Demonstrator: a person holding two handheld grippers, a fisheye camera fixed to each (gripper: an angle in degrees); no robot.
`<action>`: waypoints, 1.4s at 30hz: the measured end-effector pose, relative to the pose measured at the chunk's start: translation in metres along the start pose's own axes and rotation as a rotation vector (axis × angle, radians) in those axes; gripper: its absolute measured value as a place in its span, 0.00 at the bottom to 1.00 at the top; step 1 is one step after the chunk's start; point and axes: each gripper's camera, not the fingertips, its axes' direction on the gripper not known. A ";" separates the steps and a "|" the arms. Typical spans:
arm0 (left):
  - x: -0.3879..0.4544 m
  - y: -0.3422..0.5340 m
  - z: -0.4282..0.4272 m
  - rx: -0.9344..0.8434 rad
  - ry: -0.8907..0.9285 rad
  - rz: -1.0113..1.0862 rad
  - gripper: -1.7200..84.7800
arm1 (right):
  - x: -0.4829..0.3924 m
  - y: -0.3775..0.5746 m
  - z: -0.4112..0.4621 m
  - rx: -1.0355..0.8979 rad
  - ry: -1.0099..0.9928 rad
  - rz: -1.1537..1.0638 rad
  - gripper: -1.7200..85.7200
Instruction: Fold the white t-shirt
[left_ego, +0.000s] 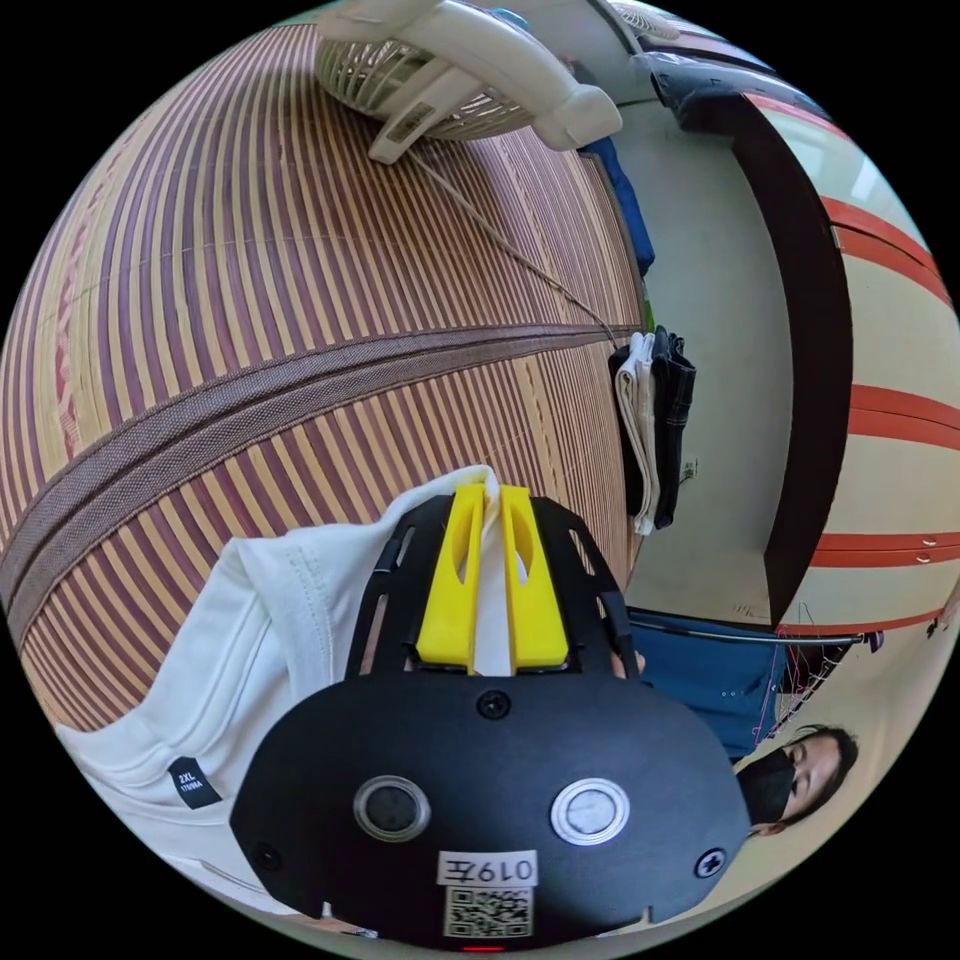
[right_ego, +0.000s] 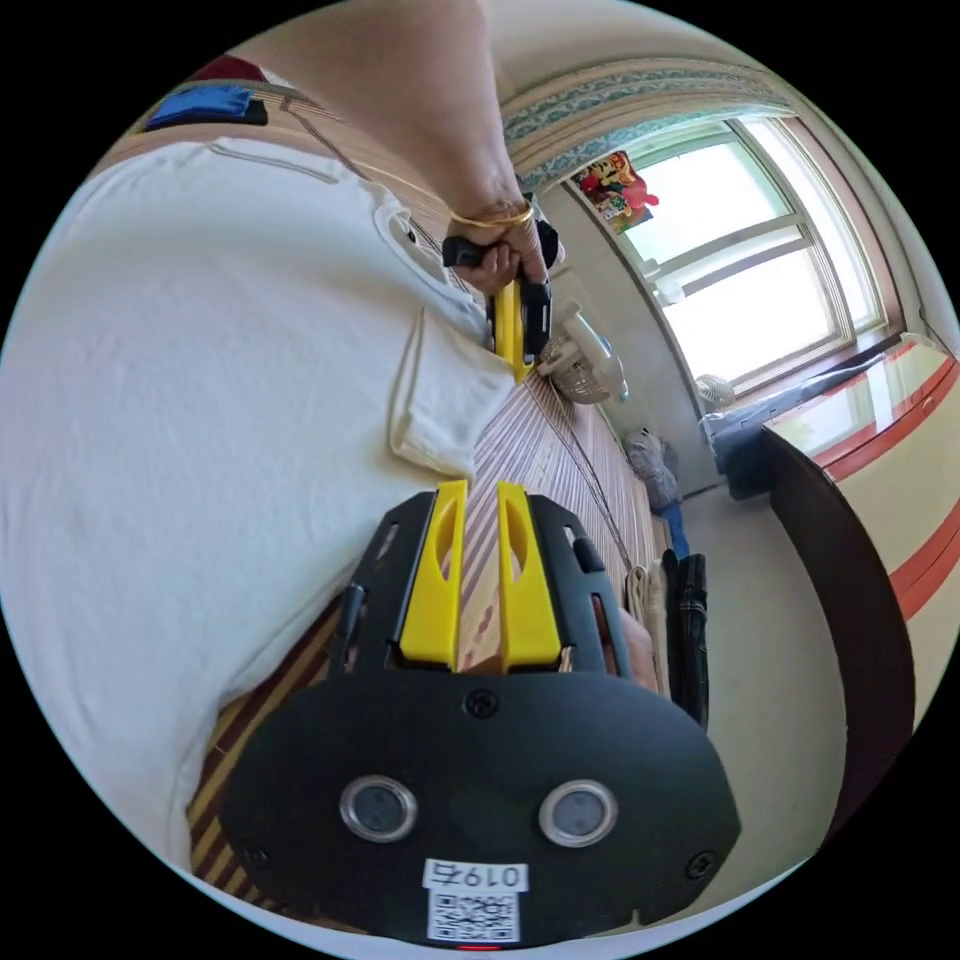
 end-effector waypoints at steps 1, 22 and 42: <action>0.000 -0.001 0.000 -0.004 -0.002 0.003 0.03 | -0.001 0.000 0.000 0.000 0.007 -0.011 0.09; -0.006 -0.013 -0.001 0.004 0.008 0.031 0.04 | -0.026 -0.027 0.016 -0.090 0.100 -0.072 0.01; 0.040 0.013 -0.011 0.016 -0.143 -0.007 0.03 | -0.021 -0.040 0.021 -0.139 0.096 -0.086 0.01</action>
